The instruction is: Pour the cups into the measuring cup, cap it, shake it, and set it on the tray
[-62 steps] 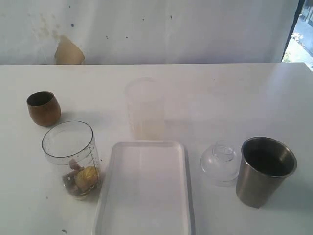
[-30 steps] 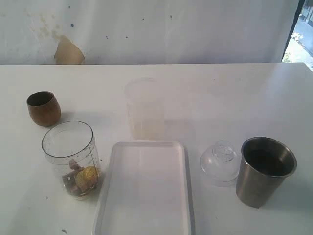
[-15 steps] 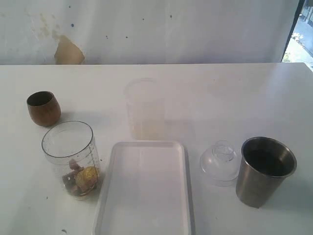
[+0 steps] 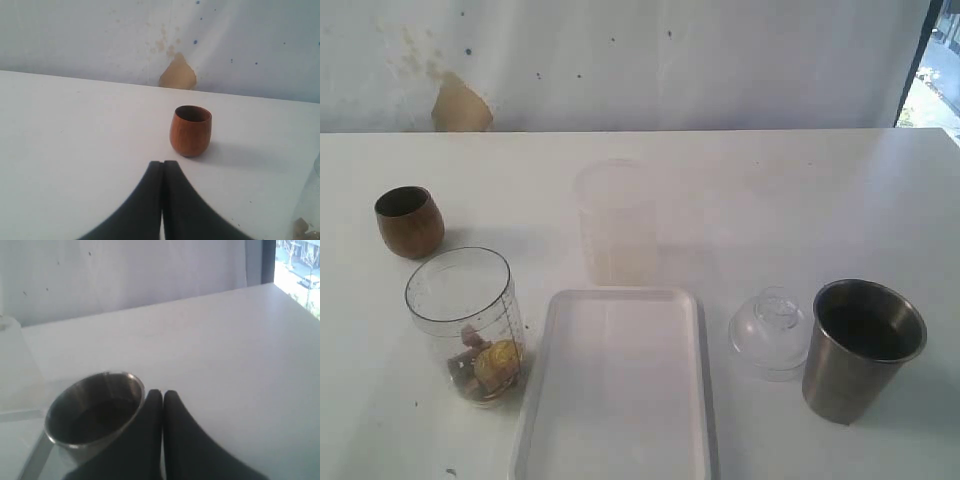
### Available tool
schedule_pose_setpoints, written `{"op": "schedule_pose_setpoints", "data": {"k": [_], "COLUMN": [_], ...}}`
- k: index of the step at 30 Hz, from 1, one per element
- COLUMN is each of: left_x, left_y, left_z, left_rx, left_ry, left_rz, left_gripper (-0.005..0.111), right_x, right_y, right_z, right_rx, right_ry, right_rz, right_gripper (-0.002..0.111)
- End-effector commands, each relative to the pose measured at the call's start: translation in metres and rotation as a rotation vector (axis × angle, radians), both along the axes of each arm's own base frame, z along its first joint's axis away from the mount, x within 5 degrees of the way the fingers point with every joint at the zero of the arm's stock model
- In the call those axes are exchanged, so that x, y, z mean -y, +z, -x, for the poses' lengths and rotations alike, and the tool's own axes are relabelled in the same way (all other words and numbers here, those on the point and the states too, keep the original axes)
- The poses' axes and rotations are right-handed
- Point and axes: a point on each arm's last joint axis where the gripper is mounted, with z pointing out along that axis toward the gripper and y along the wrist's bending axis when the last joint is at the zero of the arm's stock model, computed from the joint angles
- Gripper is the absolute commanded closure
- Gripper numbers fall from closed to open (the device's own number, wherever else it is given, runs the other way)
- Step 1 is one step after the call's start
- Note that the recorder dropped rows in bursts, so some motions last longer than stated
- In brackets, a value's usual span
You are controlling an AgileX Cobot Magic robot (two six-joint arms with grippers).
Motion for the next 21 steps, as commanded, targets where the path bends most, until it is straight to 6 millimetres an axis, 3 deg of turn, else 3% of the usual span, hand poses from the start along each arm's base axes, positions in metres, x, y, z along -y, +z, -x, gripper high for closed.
{"op": "schedule_pose_setpoints", "data": {"k": [1,6,11,21], "left_x": [0.0,0.0,0.0,0.0], "left_y": [-0.002,-0.002,-0.002,-0.002], "left_z": [0.0,0.0,0.0,0.0], "left_rx": [0.0,-0.004,-0.01,-0.009], "left_ry": [0.005,0.005,-0.023,-0.01], "left_rz": [0.0,-0.012,-0.2,-0.104], "left_gripper": [0.107,0.107,0.107,0.107], "right_x": [-0.001,-0.001,-0.001,-0.001], "right_y": [0.014,0.025,0.027,0.048], "right_z": [-0.001,0.0,0.001,0.005], "right_rx": [0.161,0.278,0.307,0.447], "right_ry": [0.01,0.014,0.015,0.02], "right_rz": [0.022,0.028,0.027,-0.054], "right_gripper": [0.108,0.108,0.108,0.108]}}
